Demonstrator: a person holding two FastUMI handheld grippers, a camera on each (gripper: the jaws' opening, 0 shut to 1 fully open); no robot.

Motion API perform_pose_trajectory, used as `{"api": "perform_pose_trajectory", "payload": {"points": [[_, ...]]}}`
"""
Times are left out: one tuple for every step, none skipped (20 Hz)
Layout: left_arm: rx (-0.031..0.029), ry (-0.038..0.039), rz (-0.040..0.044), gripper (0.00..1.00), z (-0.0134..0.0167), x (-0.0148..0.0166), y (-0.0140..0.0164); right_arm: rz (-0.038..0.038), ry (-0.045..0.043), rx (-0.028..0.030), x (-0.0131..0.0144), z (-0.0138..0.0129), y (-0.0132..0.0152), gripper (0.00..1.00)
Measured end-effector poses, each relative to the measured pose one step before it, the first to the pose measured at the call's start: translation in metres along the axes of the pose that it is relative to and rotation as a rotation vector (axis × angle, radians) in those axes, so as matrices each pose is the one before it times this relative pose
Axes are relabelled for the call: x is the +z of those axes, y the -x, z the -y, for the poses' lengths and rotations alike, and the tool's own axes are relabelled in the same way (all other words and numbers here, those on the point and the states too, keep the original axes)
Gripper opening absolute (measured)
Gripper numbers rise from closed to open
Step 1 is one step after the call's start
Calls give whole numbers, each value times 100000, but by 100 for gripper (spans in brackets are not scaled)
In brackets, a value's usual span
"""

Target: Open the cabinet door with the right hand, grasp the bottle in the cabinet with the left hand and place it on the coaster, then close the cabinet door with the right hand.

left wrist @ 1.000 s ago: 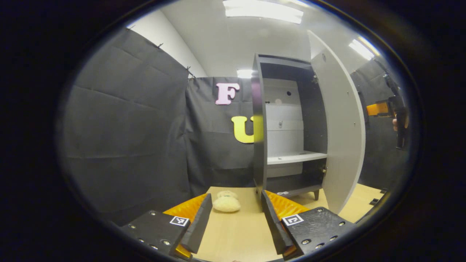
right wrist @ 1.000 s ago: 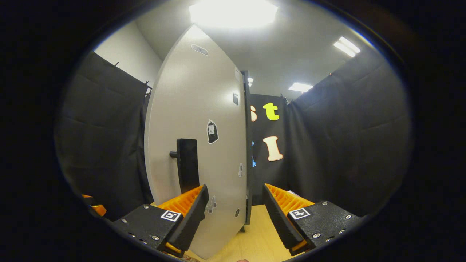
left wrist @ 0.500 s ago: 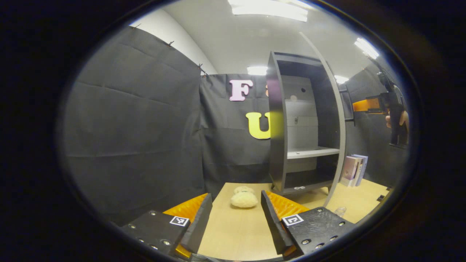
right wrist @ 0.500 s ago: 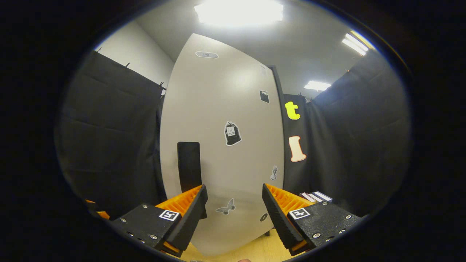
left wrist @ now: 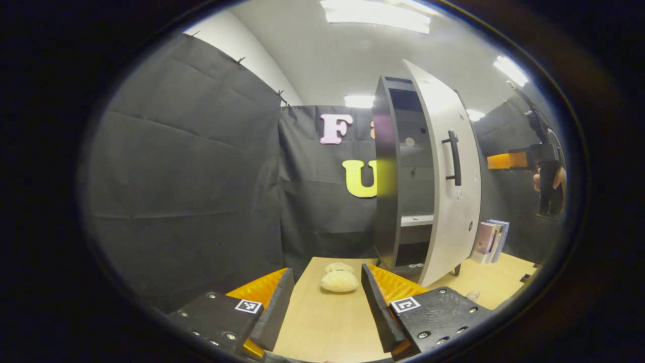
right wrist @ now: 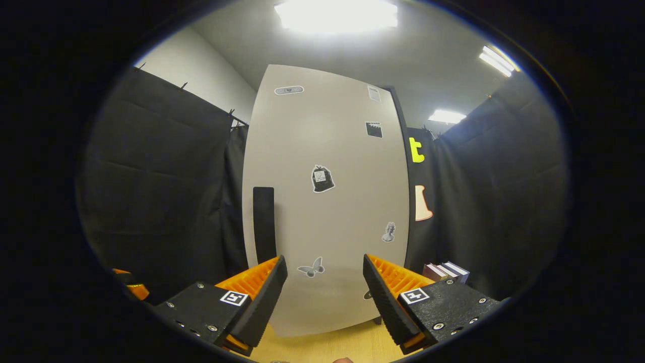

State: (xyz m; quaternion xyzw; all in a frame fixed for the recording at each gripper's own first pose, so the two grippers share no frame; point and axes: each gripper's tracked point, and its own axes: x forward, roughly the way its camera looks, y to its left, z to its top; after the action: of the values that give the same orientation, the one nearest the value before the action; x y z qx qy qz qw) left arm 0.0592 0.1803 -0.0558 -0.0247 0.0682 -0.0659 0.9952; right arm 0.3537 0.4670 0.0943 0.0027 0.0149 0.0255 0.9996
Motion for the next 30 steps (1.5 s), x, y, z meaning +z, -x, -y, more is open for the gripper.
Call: {"api": "perform_pose_trajectory", "payload": {"points": [[-1327,643,30,81,740,152,-416,363,-54,-145,57,452,467,94],[-1146,587,201,77,720,200,-410,613,-168,-159,54,511,416,94],[-320,303,182,82,608,133,-386,554,6,131,74,525,488,94],[-105,210,129,72,642,110,-398,94,8,-2,-14,617,444,94],[-127,162,-19,74,706,366,-259,-461,-16,-67,-219,837,428,94],[-560,268,2,77,936,365,-138,-381,25,-83,-310,845,405,94],[-1010,204,-42,77,1164,247,-238,46,-140,-848,-170,1090,384,94],[-1023,-58,-216,72,1078,109,-376,37,-462,-1024,-220,1166,382,94],[-677,-282,-187,82,1037,202,-165,-407,-665,-597,-233,1128,273,93],[-398,-261,-14,82,993,215,-265,-479,-585,-204,-341,1000,192,94],[-488,-214,261,77,985,357,-194,-419,-453,-536,-140,1115,273,94],[-401,-269,529,77,983,383,-196,-242,-399,-947,-160,1278,234,94],[-169,-369,355,82,1039,229,-10,-94,-504,-625,-42,1184,142,94],[-209,-468,213,82,988,196,-59,-191,-608,-609,-87,1092,190,94],[-107,-436,89,82,945,269,-177,-248,-668,-636,-74,1110,221,91],[-60,-462,183,77,979,270,-197,-422,-611,-537,-207,1098,134,91],[11,-257,-32,77,844,260,-99,-394,-475,-371,-109,1044,141,91],[-254,-125,-55,77,776,268,-196,-205,-193,-353,-170,1030,94,94],[-259,18,154,77,950,194,-208,-11,94,-523,-19,1028,110,93],[-235,229,218,77,878,297,-41,59,236,-415,-95,904,241,93],[82,449,221,77,658,319,-116,42,259,-303,-82,814,77,91],[82,649,339,77,597,200,27,26,120,-411,-137,784,113,94],[400,475,250,77,491,183,-116,-128,-80,-160,-166,670,80,91],[607,109,149,77,548,47,-56,100,-254,-147,-137,583,56,91],[412,-105,111,77,410,185,-15,159,-204,-48,-87,517,102,91],[481,-267,271,77,273,187,-19,185,-43,46,-97,381,51,91],[530,-366,317,77,154,138,95,278,20,33,-62,335,92,93],[610,-447,170,77,90,120,179,298,73,151,-70,267,66,93],[541,-411,99,77,38,53,195,281,18,56,-52,205,195,94],[426,-440,167,77,134,73,-33,263,81,32,-77,160,168,94]]}}
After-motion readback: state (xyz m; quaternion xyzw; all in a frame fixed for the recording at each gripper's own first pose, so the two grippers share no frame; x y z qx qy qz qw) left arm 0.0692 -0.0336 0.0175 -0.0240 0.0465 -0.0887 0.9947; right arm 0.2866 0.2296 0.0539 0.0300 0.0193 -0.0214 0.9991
